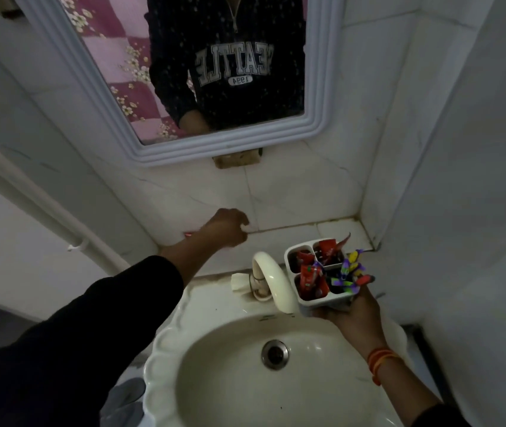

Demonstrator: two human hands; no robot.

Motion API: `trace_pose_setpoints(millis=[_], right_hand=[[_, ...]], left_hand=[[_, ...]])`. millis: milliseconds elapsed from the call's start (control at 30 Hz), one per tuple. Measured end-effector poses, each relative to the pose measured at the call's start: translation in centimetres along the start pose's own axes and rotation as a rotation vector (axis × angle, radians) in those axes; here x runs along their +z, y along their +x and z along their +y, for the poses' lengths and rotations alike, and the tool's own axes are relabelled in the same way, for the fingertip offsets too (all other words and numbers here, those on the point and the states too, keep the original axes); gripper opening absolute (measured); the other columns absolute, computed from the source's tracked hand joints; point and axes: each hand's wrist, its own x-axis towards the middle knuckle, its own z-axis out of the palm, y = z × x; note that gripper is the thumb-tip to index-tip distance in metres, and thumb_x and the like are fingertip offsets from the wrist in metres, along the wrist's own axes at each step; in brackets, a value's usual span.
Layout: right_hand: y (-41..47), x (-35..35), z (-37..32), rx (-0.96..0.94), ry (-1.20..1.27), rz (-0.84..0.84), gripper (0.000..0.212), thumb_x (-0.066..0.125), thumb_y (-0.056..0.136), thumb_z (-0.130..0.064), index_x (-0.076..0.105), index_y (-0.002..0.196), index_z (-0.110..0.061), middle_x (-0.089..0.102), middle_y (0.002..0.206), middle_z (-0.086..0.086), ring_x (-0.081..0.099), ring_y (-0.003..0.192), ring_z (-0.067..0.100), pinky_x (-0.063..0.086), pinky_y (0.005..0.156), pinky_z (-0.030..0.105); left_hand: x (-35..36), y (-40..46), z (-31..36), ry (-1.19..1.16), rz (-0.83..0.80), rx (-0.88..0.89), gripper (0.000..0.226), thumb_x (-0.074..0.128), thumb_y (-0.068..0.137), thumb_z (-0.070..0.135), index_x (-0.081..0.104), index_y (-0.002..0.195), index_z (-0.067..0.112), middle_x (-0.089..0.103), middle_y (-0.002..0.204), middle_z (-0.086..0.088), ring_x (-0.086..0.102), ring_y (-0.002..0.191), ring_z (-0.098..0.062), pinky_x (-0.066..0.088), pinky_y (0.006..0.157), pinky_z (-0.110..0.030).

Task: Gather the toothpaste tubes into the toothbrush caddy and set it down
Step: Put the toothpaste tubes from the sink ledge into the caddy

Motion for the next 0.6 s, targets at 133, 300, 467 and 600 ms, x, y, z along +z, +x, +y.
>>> trace_pose_setpoints(millis=[133,300,467,600], right_hand=[[0.1,0.1,-0.1,0.031,0.214,-0.042,0.07,0.096,0.058,-0.007,0.063,0.12,-0.012,0.072,0.109,0.003,0.073,0.087,0.006,0.065,0.068,0.038],[0.0,0.4,-1.3,0.095,0.43,-0.074,0.067,0.068,0.072,0.035,0.052,0.129,0.001,0.065,0.107,0.005,0.072,0.074,-0.012,0.058,0.049,0.016],[0.6,0.8,-0.1,0.213,0.497,-0.056,0.059,0.095,0.064,-0.006,0.067,0.116,-0.005,0.07,0.095,0.001,0.066,0.078,-0.002,0.063,0.082,0.033],[0.8,0.9,-0.6,0.267,0.595,-0.058,0.057,0.083,0.072,0.015,0.061,0.122,-0.002,0.068,0.102,0.008,0.071,0.071,-0.001,0.059,0.058,0.02]], left_hand=[[3.5,1.7,-3.8,0.3,-0.042,-0.042,0.045,0.06,0.089,0.009,0.054,0.134,0.007,0.05,0.139,-0.016,0.051,0.128,-0.033,0.047,0.103,-0.042],[6.3,3.3,-6.3,0.472,0.075,0.017,0.041,0.058,0.089,0.01,0.057,0.13,0.011,0.045,0.139,-0.015,0.049,0.127,-0.038,0.052,0.094,-0.054],[6.3,2.4,-6.8,0.55,0.076,0.082,0.043,0.049,0.098,0.029,0.048,0.14,0.019,0.056,0.133,-0.012,0.06,0.115,-0.034,0.047,0.094,-0.042],[4.3,1.4,-5.3,0.176,-0.023,0.081,0.059,0.051,0.099,0.042,0.034,0.152,0.026,0.051,0.131,-0.017,0.065,0.101,-0.037,0.055,0.087,-0.042]])
